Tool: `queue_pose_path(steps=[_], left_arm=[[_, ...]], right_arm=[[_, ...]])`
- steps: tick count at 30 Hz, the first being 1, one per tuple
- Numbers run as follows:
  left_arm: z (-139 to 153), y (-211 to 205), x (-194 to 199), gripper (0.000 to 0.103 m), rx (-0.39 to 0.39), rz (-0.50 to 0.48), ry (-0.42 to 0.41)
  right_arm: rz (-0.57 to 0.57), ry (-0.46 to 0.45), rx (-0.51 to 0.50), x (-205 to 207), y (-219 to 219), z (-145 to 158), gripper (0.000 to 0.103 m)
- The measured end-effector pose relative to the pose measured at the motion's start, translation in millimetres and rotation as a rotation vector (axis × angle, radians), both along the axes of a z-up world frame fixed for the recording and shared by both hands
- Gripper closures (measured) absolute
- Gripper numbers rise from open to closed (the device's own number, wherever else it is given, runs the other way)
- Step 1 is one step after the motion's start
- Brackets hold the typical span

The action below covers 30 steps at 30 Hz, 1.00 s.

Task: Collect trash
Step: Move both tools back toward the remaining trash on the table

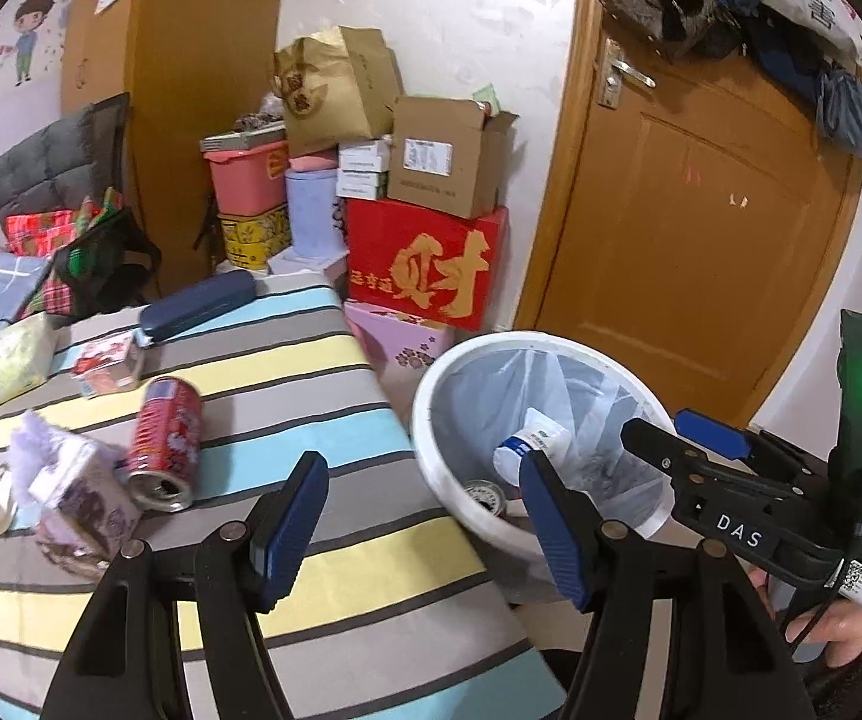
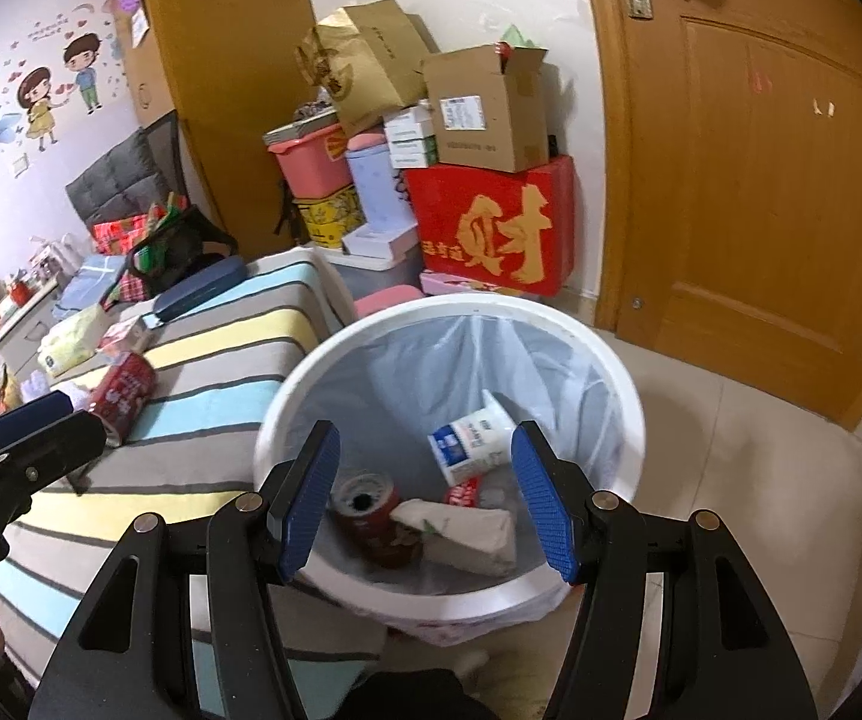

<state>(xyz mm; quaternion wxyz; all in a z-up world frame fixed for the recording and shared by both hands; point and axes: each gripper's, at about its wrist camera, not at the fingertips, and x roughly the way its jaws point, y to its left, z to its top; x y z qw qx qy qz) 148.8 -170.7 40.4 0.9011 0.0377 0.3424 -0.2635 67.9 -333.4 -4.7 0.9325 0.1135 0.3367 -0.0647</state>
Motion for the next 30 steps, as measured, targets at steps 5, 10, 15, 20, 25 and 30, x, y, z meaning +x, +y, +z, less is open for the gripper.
queue_pose_path(steps=[5, 10, 15, 20, 25, 30], left_arm=[[5, 27, -8, 0.037, -0.004, 0.047, -0.016], [7, 61, -14, 0.037, -0.013, 0.103, -0.027], [8, 100, -15, 0.037, -0.019, 0.177, -0.035], [8, 140, -15, 0.037, -0.017, 0.264, -0.039], [3, 185, -9, 0.037, -0.016, 0.352, -0.022], [1, 223, -3, 0.037, -0.026, 0.429, -0.013]], right_arm=[[0.038, -0.02, -0.001, 1, 17, 6, 0.042], [0.072, -0.035, -0.001, 3, 33, 9, 0.042], [0.108, -0.036, 0.001, 9, 52, 9, 0.042], [0.151, -0.031, -0.002, 17, 70, 9, 0.042], [0.192, -0.026, -0.003, 26, 90, 10, 0.042], [0.224, -0.02, 0.012, 38, 107, 9, 0.042]])
